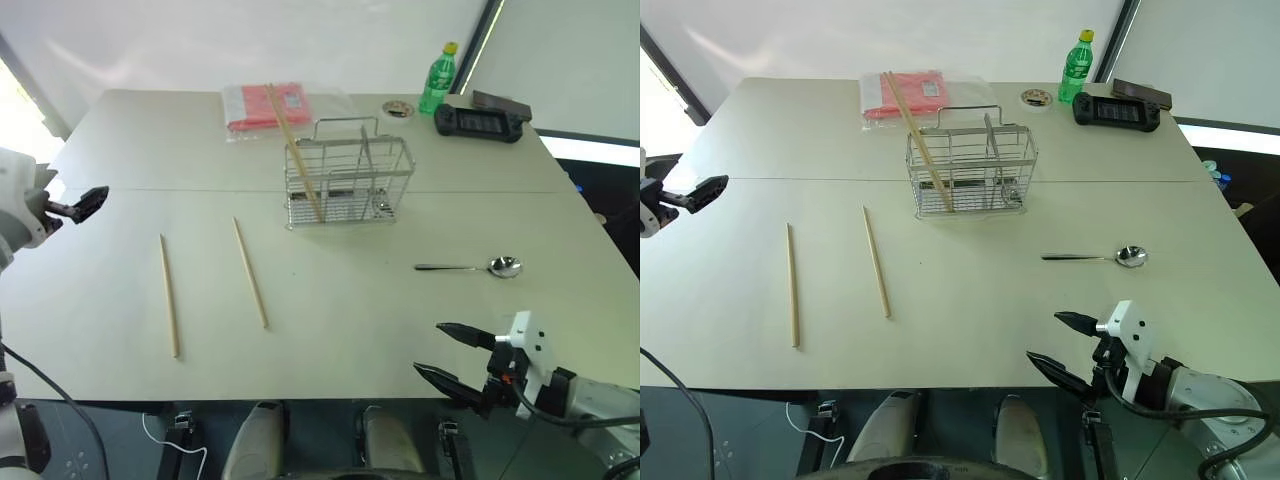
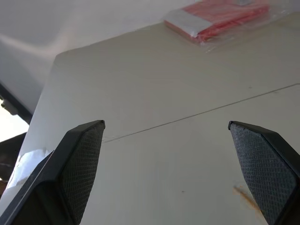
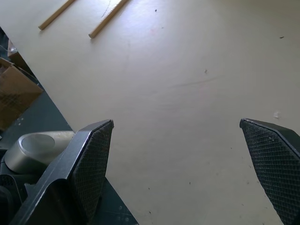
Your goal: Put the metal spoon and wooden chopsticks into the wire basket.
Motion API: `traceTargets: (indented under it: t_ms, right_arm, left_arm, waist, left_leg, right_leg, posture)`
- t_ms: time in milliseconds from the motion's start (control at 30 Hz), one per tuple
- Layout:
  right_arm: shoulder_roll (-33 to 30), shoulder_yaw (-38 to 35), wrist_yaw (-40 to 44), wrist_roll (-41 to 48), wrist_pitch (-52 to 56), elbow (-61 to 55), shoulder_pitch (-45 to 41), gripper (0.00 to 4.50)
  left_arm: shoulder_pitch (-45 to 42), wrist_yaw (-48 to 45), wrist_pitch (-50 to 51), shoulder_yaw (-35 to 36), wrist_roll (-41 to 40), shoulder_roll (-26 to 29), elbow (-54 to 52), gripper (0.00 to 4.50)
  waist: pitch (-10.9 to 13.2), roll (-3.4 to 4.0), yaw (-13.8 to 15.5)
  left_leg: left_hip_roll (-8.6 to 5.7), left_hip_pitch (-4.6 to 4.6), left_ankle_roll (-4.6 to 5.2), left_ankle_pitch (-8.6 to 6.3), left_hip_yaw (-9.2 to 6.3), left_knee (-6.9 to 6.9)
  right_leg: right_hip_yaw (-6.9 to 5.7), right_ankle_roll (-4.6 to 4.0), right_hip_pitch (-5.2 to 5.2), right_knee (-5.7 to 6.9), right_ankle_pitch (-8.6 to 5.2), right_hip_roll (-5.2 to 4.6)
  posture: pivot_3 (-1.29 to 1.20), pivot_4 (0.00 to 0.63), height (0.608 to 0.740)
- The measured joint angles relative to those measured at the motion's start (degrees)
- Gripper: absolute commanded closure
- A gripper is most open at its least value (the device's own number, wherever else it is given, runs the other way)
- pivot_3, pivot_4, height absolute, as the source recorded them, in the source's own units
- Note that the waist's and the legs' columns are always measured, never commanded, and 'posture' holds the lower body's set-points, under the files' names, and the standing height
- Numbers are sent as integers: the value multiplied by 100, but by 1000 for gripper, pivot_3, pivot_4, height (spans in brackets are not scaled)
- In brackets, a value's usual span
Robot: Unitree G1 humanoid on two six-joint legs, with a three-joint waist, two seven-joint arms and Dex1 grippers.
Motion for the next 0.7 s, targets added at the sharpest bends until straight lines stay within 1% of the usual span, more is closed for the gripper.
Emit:
traceTargets:
  t_ms: [167, 233, 333, 367, 433, 500, 567, 600, 633, 700]
  right_arm:
    - [-328, -269, 93, 104, 95, 156, -487, 0]
    - [-564, -311, 228, 124, 97, 270, -720, 0]
    - [-1109, -367, 609, 105, 66, 631, -1247, 0]
    - [-1340, -365, 818, 55, -13, 872, -1527, 0]
    - [-1564, -346, 1054, -32, -152, 1187, -1840, 0]
    - [-1938, -16, 1503, -219, -385, 1772, -2564, 0]
    - [-2198, 473, 1967, -453, -621, 2440, -3577, 0]
    - [-2260, 645, 2118, -552, -697, 2666, -3983, 0]
    - [-2252, 1001, 2346, -695, -765, 3042, -4578, 0]
    - [-2147, 1539, 2636, -1002, -831, 3678, -5443, 0]
  left_arm:
    - [283, -234, 502, 52, -454, -1, -879, 54]
    - [435, -439, 735, 62, -654, 21, -1178, 54]
    - [603, -1003, 1177, 44, -1116, 242, -1768, 54]
    - [593, -1245, 1386, 48, -1374, 397, -2024, 54]
    - [532, -1486, 1625, 64, -1696, 548, -2329, 54]
    - [341, -1784, 2025, 25, -2175, 710, -2652, 54]
    - [125, -2023, 2296, -37, -2593, 874, -3020, 54]
    - [27, -2093, 2356, -75, -2719, 895, -3184, 54]
    - [-46, -2159, 2394, -127, -2827, 940, -3321, 54]
    - [-130, -2247, 2394, -316, -2894, 952, -3486, 54]
  waist:
    - [3, 7, -6]
    - [4, 9, -16]
    - [5, 9, -24]
    - [6, 10, -25]
    - [7, 17, -10]
    - [22, 38, -25]
    - [30, 50, -60]
    - [32, 58, -92]
    - [32, 59, -132]
    - [35, 63, -171]
  left_leg:
    - [3, 4, 1, 0, 1, -1]
    - [3, 5, 1, 1, 3, 0]
    - [4, 4, 1, 1, 5, 6]
    - [6, 4, 1, 0, 6, 7]
    - [7, 5, 1, 0, 10, 7]
    - [9, 2, 2, 1, 18, 9]
    - [19, 4, 1, 1, 32, 12]
    - [22, 5, 1, 1, 36, 9]
    - [26, 13, 1, 1, 40, 6]
    - [35, 15, 2, 1, 47, -1]
  right_leg:
    - [1, 0, 1, 2, 0, 3]
    - [2, -1, 3, 2, 0, 3]
    - [2, -2, 3, 2, 0, 4]
    - [1, -2, 4, 2, 0, 4]
    - [1, -3, 6, -1, -1, 3]
    - [2, -4, 5, -2, 0, 3]
    - [0, -3, 7, 0, 0, 4]
    - [1, -3, 7, -2, 0, 6]
    - [0, -1, 11, 0, -1, 8]
    - [1, -1, 8, -1, 0, 17]
  posture:
    - [0, 150, 721]
    - [0, 150, 721]
    - [0, 150, 721]
    - [0, 150, 721]
    - [0, 150, 721]
    - [0, 150, 721]
    - [0, 150, 721]
    - [0, 150, 721]
    - [0, 150, 721]
    - [0, 150, 721]
